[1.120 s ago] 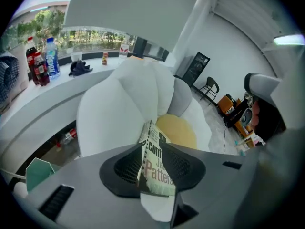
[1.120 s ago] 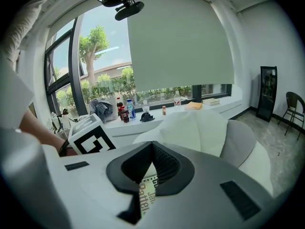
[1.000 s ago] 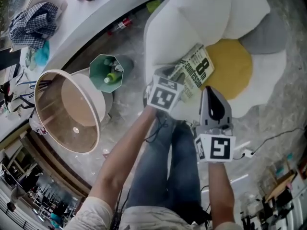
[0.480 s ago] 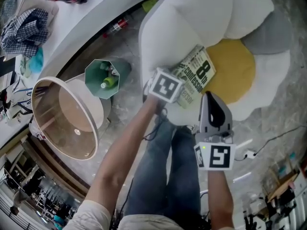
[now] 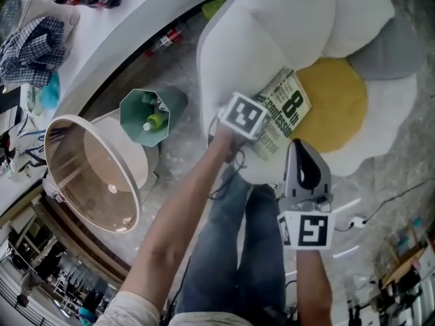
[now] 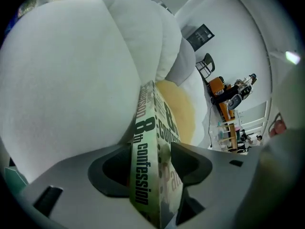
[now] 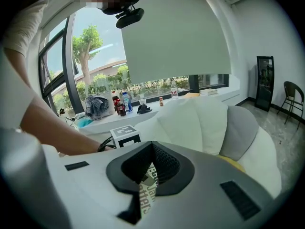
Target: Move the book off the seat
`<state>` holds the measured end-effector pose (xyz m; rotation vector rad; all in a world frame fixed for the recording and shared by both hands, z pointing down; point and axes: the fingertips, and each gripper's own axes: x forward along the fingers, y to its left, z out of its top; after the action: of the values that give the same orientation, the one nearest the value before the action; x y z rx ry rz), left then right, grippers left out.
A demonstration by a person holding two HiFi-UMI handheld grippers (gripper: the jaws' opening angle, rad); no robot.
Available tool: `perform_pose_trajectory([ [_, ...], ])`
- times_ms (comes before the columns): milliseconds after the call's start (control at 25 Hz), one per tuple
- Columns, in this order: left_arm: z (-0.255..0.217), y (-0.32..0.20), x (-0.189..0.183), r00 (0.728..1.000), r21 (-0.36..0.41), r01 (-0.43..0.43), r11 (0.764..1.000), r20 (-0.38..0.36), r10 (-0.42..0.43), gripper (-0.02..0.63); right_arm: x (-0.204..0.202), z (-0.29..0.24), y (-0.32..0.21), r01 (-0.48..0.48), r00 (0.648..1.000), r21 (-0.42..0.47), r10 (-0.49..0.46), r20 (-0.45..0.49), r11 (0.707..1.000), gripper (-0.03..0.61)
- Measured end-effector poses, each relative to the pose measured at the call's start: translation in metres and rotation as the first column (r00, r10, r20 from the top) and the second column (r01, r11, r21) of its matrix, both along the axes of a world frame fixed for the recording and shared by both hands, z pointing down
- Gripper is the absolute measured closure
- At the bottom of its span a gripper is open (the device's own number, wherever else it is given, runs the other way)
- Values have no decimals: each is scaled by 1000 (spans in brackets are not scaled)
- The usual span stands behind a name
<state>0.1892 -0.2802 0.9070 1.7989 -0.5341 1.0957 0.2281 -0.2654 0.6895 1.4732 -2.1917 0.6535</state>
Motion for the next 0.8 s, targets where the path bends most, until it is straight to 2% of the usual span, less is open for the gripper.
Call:
perform_pose_trajectory([
  [200,8,9,6,1000,-88,-17,996,-6,17,362,-4,5,3,11,1000,-6,-11,0,1000,575],
  [480,-1,12,6,1000,-46,-14,999,21,15,375,0,2,3,8,1000,-5,-8,-3,1000,575],
  [800,-32,30,15,998,-19,20,1000,56,-19,416,9,-25,-1,-1,1000,35,2,-6,999,575],
])
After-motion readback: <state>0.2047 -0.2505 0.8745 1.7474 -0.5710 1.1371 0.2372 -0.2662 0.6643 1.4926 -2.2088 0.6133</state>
